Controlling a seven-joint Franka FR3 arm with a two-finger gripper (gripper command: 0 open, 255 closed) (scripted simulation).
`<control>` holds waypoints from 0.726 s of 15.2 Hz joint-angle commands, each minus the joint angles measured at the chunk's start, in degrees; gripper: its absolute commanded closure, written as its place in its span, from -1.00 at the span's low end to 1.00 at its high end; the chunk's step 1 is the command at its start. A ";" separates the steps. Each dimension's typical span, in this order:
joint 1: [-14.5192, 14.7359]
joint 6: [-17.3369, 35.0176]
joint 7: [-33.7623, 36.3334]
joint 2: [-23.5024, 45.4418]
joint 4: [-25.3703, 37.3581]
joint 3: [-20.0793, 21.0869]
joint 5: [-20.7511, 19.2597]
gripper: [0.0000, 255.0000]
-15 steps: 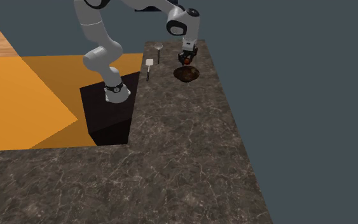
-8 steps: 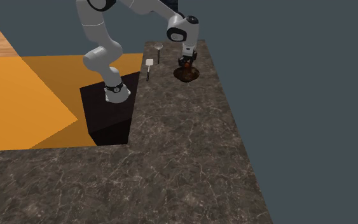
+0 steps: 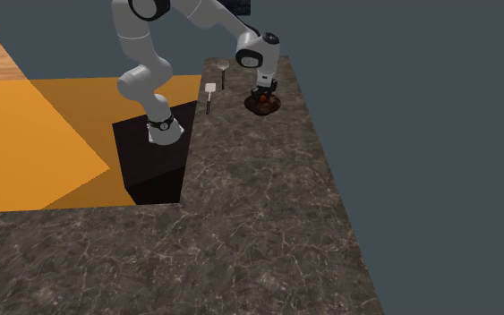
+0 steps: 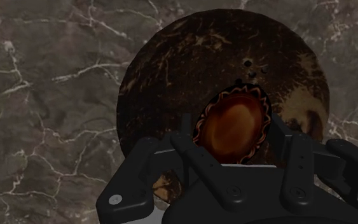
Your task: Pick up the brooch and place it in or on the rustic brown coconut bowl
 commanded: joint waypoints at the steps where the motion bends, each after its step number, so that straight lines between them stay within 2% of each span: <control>1: 0.03 0.34 -0.02 0.10 -0.22 0.00 -0.02 1.00; 6: 0.03 0.34 -0.02 0.10 -0.22 0.00 -0.02 1.00; 7: 0.03 0.34 -0.02 0.10 -0.22 0.00 -0.02 -1.00; 11: 0.03 0.34 -0.02 0.10 -0.22 0.00 -0.02 -1.00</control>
